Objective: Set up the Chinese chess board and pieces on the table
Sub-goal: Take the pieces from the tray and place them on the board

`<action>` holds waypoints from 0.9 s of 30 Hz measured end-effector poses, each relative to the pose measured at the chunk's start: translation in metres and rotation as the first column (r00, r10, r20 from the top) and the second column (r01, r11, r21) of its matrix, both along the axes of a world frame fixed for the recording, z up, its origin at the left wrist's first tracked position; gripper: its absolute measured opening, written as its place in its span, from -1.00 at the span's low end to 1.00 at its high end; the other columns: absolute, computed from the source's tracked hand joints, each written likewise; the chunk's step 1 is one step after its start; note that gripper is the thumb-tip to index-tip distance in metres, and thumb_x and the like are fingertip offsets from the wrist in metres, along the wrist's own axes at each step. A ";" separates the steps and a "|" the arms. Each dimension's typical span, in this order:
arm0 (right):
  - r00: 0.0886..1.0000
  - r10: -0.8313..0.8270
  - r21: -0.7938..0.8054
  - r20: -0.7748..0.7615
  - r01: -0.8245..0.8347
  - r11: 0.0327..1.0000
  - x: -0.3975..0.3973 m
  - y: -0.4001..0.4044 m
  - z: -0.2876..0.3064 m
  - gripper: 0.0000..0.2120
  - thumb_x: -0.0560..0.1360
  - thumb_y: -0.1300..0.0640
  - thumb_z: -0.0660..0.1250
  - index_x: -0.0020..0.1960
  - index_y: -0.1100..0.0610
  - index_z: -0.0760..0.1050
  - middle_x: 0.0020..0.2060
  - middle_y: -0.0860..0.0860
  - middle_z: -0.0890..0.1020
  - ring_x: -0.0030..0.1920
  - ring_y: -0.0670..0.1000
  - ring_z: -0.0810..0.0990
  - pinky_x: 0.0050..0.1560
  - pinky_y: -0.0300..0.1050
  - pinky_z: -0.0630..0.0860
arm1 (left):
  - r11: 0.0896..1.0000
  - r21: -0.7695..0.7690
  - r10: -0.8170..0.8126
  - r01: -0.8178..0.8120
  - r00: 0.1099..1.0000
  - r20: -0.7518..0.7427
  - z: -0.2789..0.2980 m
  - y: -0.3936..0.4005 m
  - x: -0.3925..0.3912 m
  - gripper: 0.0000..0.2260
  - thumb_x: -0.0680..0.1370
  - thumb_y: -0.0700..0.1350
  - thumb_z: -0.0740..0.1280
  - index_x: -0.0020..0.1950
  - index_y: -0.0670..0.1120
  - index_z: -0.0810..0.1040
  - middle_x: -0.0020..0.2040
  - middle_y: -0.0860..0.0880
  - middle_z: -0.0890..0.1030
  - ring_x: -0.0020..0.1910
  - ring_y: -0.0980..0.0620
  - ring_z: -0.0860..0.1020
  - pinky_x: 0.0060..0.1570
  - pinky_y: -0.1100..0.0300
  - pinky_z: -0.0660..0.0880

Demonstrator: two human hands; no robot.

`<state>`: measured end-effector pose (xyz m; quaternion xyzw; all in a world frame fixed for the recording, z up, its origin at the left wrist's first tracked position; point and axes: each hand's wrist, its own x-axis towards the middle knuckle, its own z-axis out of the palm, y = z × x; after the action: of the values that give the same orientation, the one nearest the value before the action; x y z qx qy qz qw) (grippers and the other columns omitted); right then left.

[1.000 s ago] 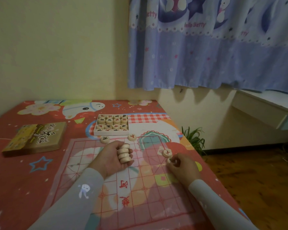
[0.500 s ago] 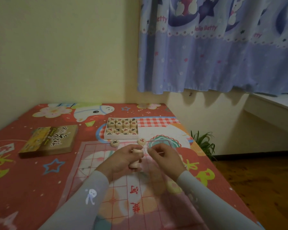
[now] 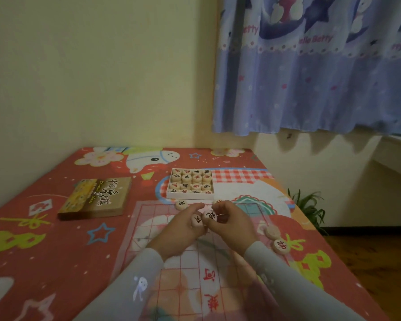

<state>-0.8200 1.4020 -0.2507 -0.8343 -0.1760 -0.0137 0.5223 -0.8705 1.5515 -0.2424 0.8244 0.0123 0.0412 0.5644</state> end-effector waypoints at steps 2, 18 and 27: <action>0.999 -0.004 -0.002 0.032 0.004 1.000 0.000 -0.003 -0.001 -0.74 0.42 0.05 0.47 0.06 -0.01 0.50 -0.11 -0.14 0.62 -0.09 -0.13 0.61 -0.13 -0.32 0.57 | 0.998 0.030 0.050 -0.050 0.999 -0.011 -0.001 0.007 0.002 -0.55 0.53 -0.13 0.37 0.39 0.11 0.37 0.09 0.11 0.53 -0.04 0.19 0.56 -0.15 0.28 0.57; 0.995 0.093 -0.133 0.047 -0.086 0.987 0.000 0.006 -0.011 -0.69 0.46 0.03 0.43 0.18 0.04 0.55 -0.01 -0.12 0.62 -0.01 -0.17 0.58 0.09 -0.24 0.56 | 0.649 -0.688 0.355 -0.324 0.929 -0.103 0.014 0.070 0.005 -0.86 0.57 -0.29 0.26 0.12 -0.24 0.47 -0.25 -0.12 0.46 -0.35 0.02 0.49 -0.12 0.08 0.59; 0.984 0.163 -0.213 0.073 -0.144 0.966 0.003 0.030 -0.016 -0.69 0.46 0.02 0.41 0.18 0.05 0.55 0.05 -0.06 0.57 0.00 -0.11 0.58 0.10 -0.24 0.55 | 0.593 -0.738 0.356 -0.322 0.927 -0.119 0.007 0.093 0.001 -0.92 0.56 -0.34 0.23 -0.12 -0.25 0.46 -0.20 -0.15 0.45 -0.30 0.04 0.53 0.04 0.01 0.55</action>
<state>-0.8168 1.4319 -0.2662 -0.8666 -0.2638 0.0078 0.4235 -0.8694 1.6443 -0.2352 0.5014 0.1728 0.1559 0.8334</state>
